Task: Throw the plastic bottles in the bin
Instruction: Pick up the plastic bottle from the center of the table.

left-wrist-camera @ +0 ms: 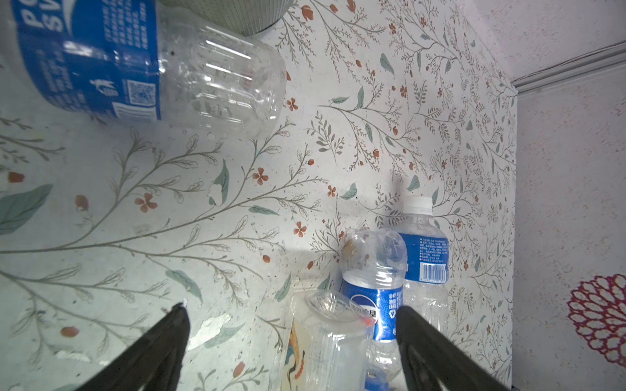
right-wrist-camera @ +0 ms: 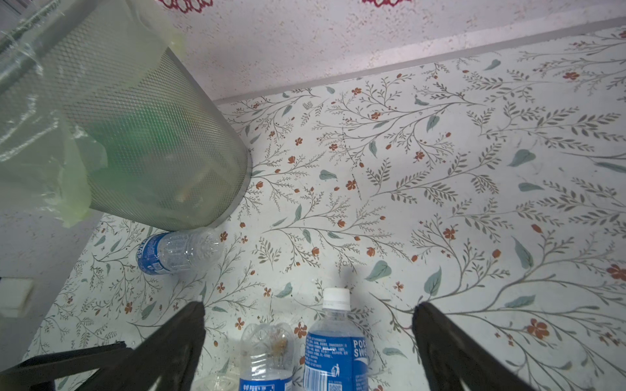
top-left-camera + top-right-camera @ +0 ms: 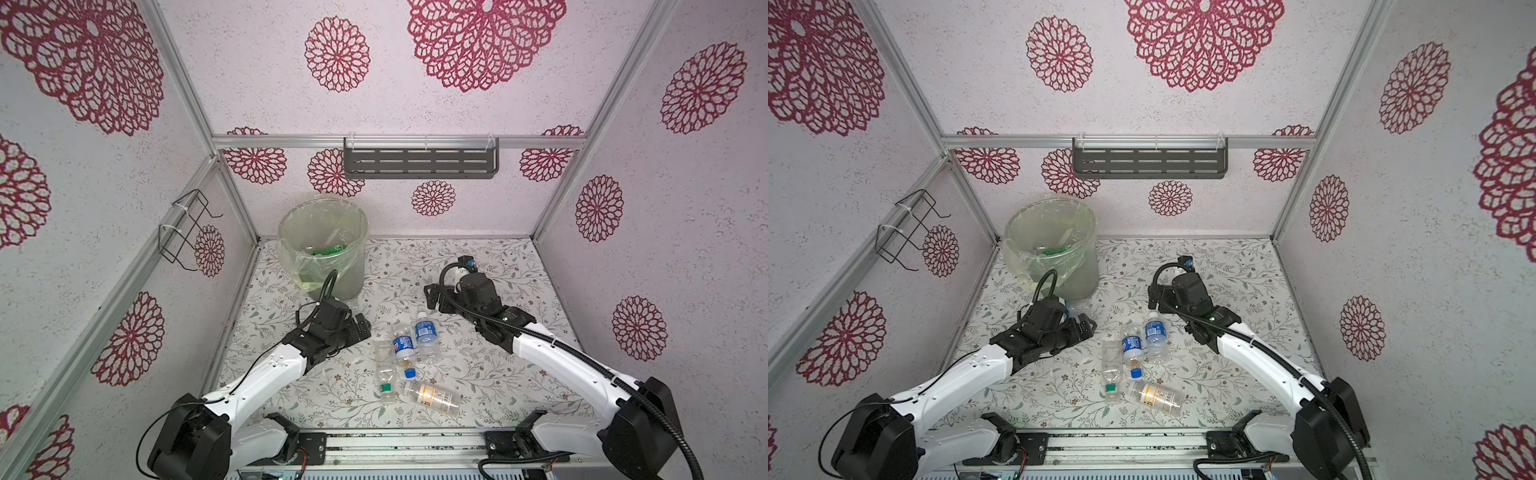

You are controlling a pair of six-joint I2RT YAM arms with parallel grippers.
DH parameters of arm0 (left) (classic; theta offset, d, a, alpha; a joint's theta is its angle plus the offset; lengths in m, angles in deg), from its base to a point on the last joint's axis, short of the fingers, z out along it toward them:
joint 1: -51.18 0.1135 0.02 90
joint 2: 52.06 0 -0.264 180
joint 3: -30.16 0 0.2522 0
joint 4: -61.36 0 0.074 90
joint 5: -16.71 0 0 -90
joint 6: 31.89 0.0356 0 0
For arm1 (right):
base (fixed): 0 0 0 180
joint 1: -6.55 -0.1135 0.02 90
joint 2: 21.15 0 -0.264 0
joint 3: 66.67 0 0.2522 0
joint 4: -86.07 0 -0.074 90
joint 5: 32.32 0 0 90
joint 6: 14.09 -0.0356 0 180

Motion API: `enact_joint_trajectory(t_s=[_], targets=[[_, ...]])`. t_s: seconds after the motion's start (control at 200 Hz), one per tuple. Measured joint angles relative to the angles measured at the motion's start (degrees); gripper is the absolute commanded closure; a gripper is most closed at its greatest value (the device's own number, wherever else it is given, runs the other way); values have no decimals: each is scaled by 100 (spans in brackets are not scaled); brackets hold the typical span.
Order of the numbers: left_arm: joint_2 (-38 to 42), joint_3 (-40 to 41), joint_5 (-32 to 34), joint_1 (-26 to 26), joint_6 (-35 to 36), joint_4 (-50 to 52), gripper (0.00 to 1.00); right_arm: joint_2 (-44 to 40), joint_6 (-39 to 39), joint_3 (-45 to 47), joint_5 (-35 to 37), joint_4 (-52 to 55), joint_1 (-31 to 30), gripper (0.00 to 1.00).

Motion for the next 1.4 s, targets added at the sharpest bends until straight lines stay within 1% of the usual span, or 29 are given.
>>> enact_joint_trajectory(t_s=[0.375, 0.51, 0.73, 0.911, 1.216, 1.396], targets=[[-627, -525, 184, -590, -94, 214, 3, -551, -44, 535, 24, -68, 138, 1], [-905, -640, 227, -809, -127, 236, 3, -656, -42, 656, 24, -63, 199, 1], [-1458, -1067, 317, -1185, -37, 433, 3, -719, -42, 702, 22, -63, 308, 1], [-1613, -1145, 326, -1316, 13, 562, 3, -721, -42, 743, 22, -52, 376, 1], [-1628, -1178, 446, -1432, 138, 929, 3, -717, -42, 745, 15, -48, 442, 1], [-1915, -1580, 564, -1602, 315, 1281, 3, -715, -44, 745, 11, -50, 476, 1]])
